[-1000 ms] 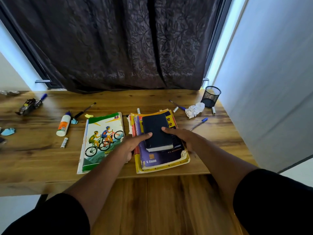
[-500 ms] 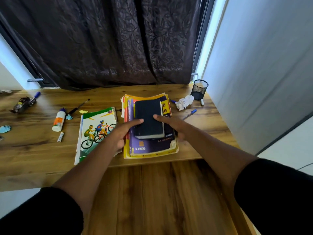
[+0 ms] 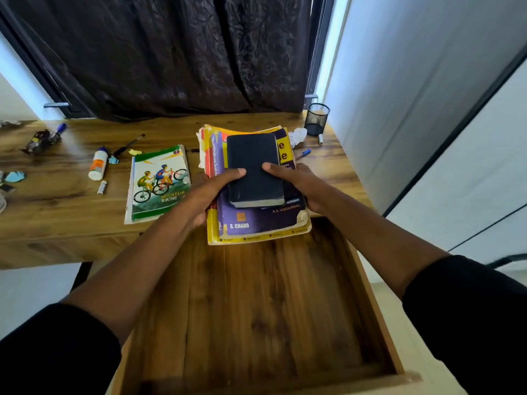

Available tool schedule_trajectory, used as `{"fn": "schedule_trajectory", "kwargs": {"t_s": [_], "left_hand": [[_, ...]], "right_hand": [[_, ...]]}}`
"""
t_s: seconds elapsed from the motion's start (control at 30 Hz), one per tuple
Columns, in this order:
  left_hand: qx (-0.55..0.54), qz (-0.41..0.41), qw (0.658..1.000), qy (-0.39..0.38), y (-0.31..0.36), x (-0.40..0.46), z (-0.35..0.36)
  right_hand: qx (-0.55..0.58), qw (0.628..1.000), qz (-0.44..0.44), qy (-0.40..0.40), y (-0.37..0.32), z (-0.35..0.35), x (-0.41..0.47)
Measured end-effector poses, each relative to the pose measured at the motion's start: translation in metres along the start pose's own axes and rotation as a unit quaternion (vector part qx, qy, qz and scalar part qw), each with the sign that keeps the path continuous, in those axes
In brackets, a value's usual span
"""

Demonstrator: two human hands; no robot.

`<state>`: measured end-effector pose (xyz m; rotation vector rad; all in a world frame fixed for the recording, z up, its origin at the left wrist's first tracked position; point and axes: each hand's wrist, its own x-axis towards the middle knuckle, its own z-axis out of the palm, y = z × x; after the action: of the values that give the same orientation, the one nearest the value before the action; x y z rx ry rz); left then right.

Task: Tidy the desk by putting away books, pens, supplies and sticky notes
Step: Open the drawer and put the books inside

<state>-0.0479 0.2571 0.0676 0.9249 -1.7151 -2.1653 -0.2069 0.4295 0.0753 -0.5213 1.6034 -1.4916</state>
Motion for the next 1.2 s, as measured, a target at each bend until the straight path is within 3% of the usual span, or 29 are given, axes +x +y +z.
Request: {"fn": "schedule_trajectory", "kwargs": {"t_s": [0.2, 0.37, 0.7, 0.9, 1.2], "left_hand": [[0.062, 0.002, 0.997, -0.056, -0.052, -0.046, 0.018], [0.146, -0.054, 0.981, -0.115, -0.114, -0.072, 0.023], [0.161, -0.162, 0.967, -0.115, -0.215, -0.084, 0.045], [0.141, -0.187, 0.965, -0.119, -0.232, -0.074, 0.056], [0.212, -0.215, 0.937, -0.174, -0.244, -0.069, 0.072]], "right_hand": [[-0.087, 0.991, 0.079, -0.066, 0.043, -0.032, -0.05], [-0.126, 0.96, 0.202, -0.148, 0.104, -0.066, -0.078], [-0.075, 0.946, 0.284, -0.14, 0.219, -0.08, -0.096], [-0.053, 0.939, 0.318, -0.117, 0.225, -0.088, -0.095], [-0.137, 0.899, 0.398, -0.117, 0.221, -0.108, -0.102]]}}
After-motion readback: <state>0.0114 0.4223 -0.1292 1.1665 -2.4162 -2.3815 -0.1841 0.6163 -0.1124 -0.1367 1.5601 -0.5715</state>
